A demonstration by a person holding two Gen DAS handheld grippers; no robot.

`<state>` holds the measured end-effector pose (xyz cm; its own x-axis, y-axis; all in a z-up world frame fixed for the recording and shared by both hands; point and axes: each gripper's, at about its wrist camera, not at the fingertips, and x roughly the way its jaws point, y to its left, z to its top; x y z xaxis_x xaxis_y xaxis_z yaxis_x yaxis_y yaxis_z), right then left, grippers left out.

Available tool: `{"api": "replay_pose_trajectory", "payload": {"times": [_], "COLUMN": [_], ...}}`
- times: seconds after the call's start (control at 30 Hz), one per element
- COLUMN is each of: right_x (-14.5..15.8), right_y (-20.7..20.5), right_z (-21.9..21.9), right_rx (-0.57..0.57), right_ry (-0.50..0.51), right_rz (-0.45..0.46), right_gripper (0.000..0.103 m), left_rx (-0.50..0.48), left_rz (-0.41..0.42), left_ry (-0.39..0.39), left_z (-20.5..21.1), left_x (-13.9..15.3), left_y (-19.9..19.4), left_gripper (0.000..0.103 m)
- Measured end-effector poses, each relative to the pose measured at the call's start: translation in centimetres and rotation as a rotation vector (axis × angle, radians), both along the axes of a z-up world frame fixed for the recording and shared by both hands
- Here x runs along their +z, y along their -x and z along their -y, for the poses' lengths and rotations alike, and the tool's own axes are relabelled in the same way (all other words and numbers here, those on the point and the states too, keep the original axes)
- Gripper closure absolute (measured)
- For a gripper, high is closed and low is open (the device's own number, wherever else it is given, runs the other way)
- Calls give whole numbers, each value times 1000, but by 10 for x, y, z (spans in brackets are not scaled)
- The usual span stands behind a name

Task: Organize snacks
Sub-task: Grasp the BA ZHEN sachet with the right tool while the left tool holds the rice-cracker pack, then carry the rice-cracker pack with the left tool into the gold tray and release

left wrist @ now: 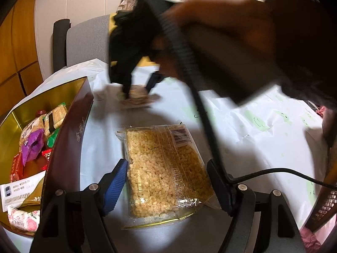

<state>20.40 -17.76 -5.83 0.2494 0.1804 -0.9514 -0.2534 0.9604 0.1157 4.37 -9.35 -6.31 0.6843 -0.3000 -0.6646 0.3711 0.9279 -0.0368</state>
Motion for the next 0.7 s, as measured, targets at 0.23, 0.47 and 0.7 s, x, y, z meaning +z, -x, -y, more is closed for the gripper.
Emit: {"api": "replay_pose_trajectory", "payload": {"times": [0.23,0.47,0.7], "right_x": [0,-1,-2], "right_y": [37,75,105], "right_z": [68,153,192], "right_rx": [108,113,94], "right_ry": [82,125,69], "right_rz": [-42,-85,22], "right_gripper": [68,67,67], "left_rx": [3,12,20], "left_rz": [-6,-22,-52], "left_ry": [8,11,3], "left_z": [0,0,1], "left_x": [-2,0,1], "left_y": [-1,-4,-8], "left_gripper": [26,25,25]}}
